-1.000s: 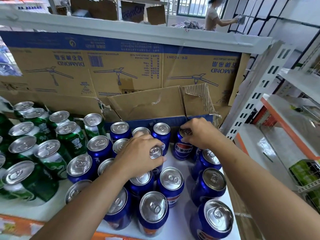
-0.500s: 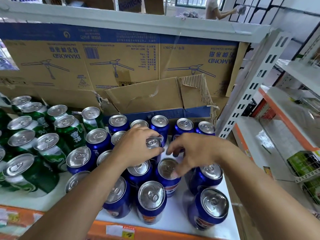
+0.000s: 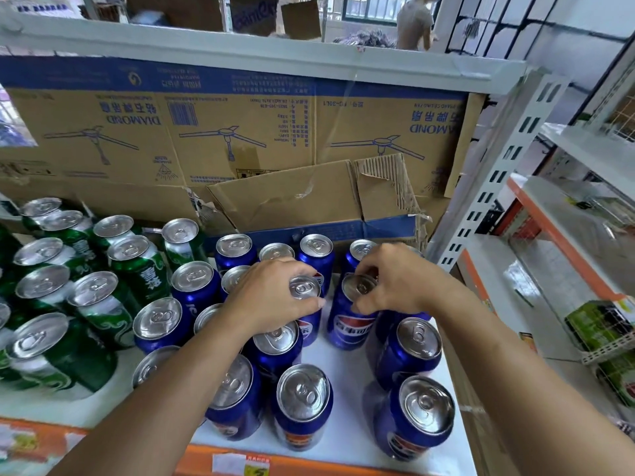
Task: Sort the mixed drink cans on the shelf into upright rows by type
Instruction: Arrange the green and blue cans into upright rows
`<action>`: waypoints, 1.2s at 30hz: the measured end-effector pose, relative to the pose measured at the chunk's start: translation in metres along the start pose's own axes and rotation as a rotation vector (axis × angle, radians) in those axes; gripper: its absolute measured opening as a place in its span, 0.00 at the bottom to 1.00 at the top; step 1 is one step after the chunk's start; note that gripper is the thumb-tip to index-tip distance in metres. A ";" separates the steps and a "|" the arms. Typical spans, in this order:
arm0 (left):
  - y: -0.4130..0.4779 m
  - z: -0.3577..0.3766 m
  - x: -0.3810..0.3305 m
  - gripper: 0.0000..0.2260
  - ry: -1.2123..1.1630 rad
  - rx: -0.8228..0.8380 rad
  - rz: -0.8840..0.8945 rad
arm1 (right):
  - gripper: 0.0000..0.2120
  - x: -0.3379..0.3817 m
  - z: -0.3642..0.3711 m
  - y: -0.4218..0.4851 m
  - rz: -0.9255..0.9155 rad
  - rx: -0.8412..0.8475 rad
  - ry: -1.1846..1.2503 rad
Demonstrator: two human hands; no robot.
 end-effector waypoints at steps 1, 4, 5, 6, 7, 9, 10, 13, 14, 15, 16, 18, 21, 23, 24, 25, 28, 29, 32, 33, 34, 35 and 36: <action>0.000 0.000 0.000 0.22 0.000 0.001 -0.002 | 0.19 -0.003 0.000 0.004 0.005 0.002 0.009; 0.001 0.000 -0.001 0.21 -0.004 0.004 -0.001 | 0.20 -0.007 0.001 0.012 0.019 0.009 0.028; 0.001 0.000 0.000 0.21 -0.005 0.003 0.000 | 0.20 -0.008 0.002 0.014 0.022 0.007 0.030; 0.001 0.000 0.000 0.20 -0.005 -0.001 0.000 | 0.19 -0.009 0.002 0.015 0.023 0.003 0.026; 0.000 -0.001 0.000 0.20 -0.003 -0.006 -0.002 | 0.19 -0.009 0.003 0.017 0.022 0.001 0.022; 0.000 -0.001 0.000 0.20 -0.001 -0.009 -0.003 | 0.20 -0.010 0.005 0.019 0.019 0.002 0.017; 0.000 -0.001 0.000 0.20 -0.001 -0.008 -0.003 | 0.20 -0.010 0.006 0.020 0.016 0.003 0.017; 0.000 0.000 0.000 0.20 -0.003 -0.001 -0.005 | 0.22 -0.010 0.008 0.021 0.017 0.013 0.018; 0.000 0.000 0.000 0.20 -0.005 0.001 -0.005 | 0.21 -0.011 0.008 0.021 0.018 0.021 0.020; 0.000 -0.001 -0.001 0.20 -0.006 0.000 -0.003 | 0.21 -0.011 0.009 0.022 0.016 0.026 0.020; 0.000 -0.001 -0.001 0.20 -0.004 -0.002 0.000 | 0.20 -0.012 0.009 0.022 0.014 0.024 0.018; 0.000 -0.001 -0.002 0.20 -0.001 -0.001 0.001 | 0.20 -0.014 0.008 0.022 0.015 0.016 0.016; 0.000 -0.001 -0.001 0.21 0.001 0.006 0.003 | 0.21 -0.015 0.008 0.022 0.017 0.016 0.015; 0.000 0.000 0.000 0.21 -0.002 0.010 0.007 | 0.22 -0.015 0.009 0.021 0.017 0.016 0.017; 0.000 0.000 0.000 0.21 -0.003 0.011 0.010 | 0.21 -0.016 0.009 0.021 0.017 0.020 0.017; 0.000 0.000 0.000 0.21 -0.006 0.011 0.013 | 0.21 -0.016 0.009 0.021 0.020 0.025 0.016; -0.001 -0.001 -0.001 0.21 -0.015 -0.005 0.022 | 0.21 -0.018 0.011 0.020 0.031 0.041 -0.003; -0.001 -0.001 -0.002 0.19 -0.024 -0.018 0.022 | 0.21 -0.016 0.010 0.018 0.028 0.033 -0.027; -0.003 -0.011 -0.006 0.11 -0.034 -0.096 0.006 | 0.22 -0.001 0.004 0.010 -0.016 -0.078 -0.117; -0.004 -0.015 -0.007 0.10 -0.020 -0.121 0.006 | 0.23 0.006 0.002 0.008 -0.043 -0.116 -0.129; -0.006 -0.018 -0.008 0.10 0.013 -0.121 0.007 | 0.22 0.015 0.003 0.005 -0.076 -0.132 -0.131; -0.009 -0.021 -0.009 0.10 0.064 -0.100 0.009 | 0.19 0.024 0.005 0.005 -0.118 -0.136 -0.119; -0.014 -0.023 -0.009 0.10 0.118 -0.062 0.010 | 0.14 0.033 0.008 0.005 -0.156 -0.131 -0.103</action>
Point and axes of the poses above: each hand's wrist, its own y-axis towards the middle knuckle, its own z-axis out of the palm, x = y × z, the point moved 6 cm from there along y, towards the middle knuckle, and after that the axes turned 13 degrees about z, right-handed, at the moved point
